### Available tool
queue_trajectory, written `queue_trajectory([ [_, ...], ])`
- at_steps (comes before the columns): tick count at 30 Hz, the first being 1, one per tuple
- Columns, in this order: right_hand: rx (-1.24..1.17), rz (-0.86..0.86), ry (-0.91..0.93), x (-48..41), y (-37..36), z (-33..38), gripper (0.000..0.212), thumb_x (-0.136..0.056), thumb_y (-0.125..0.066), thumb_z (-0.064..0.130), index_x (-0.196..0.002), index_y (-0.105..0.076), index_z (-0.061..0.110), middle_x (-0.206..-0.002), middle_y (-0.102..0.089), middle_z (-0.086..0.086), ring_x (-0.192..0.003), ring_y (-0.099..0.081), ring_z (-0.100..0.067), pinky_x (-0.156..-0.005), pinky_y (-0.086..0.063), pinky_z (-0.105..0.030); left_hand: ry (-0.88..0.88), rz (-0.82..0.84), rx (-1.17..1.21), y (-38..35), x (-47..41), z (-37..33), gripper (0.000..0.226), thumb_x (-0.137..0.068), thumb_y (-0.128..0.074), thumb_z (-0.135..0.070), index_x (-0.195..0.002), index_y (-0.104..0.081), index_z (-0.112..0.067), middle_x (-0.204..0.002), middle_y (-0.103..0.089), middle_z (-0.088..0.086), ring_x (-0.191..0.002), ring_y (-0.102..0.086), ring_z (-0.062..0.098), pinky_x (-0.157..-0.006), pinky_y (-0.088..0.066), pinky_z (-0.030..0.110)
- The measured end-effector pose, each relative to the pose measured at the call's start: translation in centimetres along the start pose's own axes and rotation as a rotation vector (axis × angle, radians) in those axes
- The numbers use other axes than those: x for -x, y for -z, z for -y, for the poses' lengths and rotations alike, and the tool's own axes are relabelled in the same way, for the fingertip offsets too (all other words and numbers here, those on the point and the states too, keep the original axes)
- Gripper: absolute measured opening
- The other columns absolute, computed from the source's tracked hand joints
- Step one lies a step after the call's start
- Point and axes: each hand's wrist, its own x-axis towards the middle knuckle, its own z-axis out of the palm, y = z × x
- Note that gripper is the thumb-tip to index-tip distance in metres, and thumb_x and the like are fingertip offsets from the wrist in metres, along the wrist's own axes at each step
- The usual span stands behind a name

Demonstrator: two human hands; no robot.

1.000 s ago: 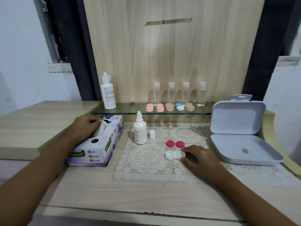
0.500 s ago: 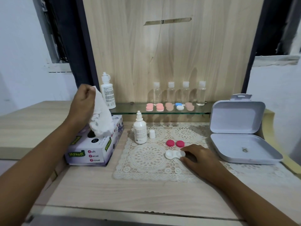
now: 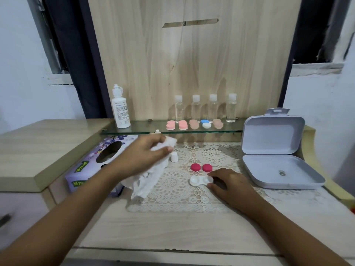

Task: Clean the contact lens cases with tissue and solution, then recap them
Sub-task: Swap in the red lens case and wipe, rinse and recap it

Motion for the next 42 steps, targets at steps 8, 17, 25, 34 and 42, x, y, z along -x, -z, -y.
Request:
queue_trajectory([
  [8, -0.011, -0.003, 0.000, 0.0, 0.1, 0.0, 0.024, -0.088, -0.058, 0.030, -0.109, -0.063, 0.020, -0.102, -0.064, 0.003, -0.093, -0.052, -0.012, -0.070, -0.031, -0.006, 0.011, 0.193, -0.108, -6.5, -0.5, 3.6, 0.008, -0.097, -0.044, -0.029, -0.094, -0.049, -0.024, -0.101, -0.058, -0.001, -0.093, -0.054, 0.016, -0.078, -0.040, 0.029],
  [17, -0.022, -0.010, -0.008, -0.1, -0.1, 0.0, 0.026, -0.088, -0.059, 0.030, -0.110, -0.063, 0.019, -0.105, -0.063, 0.003, -0.097, -0.051, -0.012, -0.075, -0.031, -0.017, -0.020, 0.104, -0.059, -8.4, -1.9, 3.6, 0.003, -0.099, -0.041, -0.027, -0.097, -0.039, -0.025, -0.087, -0.057, 0.000, -0.072, -0.050, 0.007, -0.063, -0.037, 0.022],
  [25, -0.020, -0.002, -0.020, -0.2, -0.2, -0.2, 0.025, -0.087, -0.059, 0.031, -0.109, -0.062, 0.019, -0.104, -0.063, 0.001, -0.097, -0.051, -0.014, -0.075, -0.033, -0.019, -0.142, -0.105, -0.088, -10.4, -3.0, 3.6, 0.019, -0.086, -0.065, -0.028, -0.080, -0.050, -0.018, -0.079, -0.046, -0.009, -0.073, -0.044, 0.008, -0.061, -0.030, 0.011],
  [34, -0.034, -0.014, -0.005, -0.2, -0.2, -0.2, 0.024, -0.087, -0.059, 0.033, -0.107, -0.063, 0.021, -0.101, -0.063, 0.004, -0.092, -0.050, -0.010, -0.071, -0.032, -0.006, -0.200, -0.102, -0.279, -11.2, -2.1, 4.1, 0.034, -0.088, -0.058, -0.043, -0.098, -0.072, -0.013, -0.088, -0.058, -0.002, -0.087, -0.051, 0.013, -0.078, -0.043, 0.033],
  [42, -0.027, -0.018, -0.021, -0.2, -0.2, -0.1, 0.024, -0.087, -0.059, 0.032, -0.107, -0.063, 0.019, -0.103, -0.063, 0.003, -0.095, -0.051, -0.012, -0.071, -0.032, -0.014, -0.320, 0.040, -0.254, -9.6, -1.2, 5.3, 0.031, -0.089, -0.056, -0.025, -0.118, -0.063, -0.017, -0.105, -0.053, -0.015, -0.098, -0.044, -0.005, -0.087, -0.032, 0.010],
])
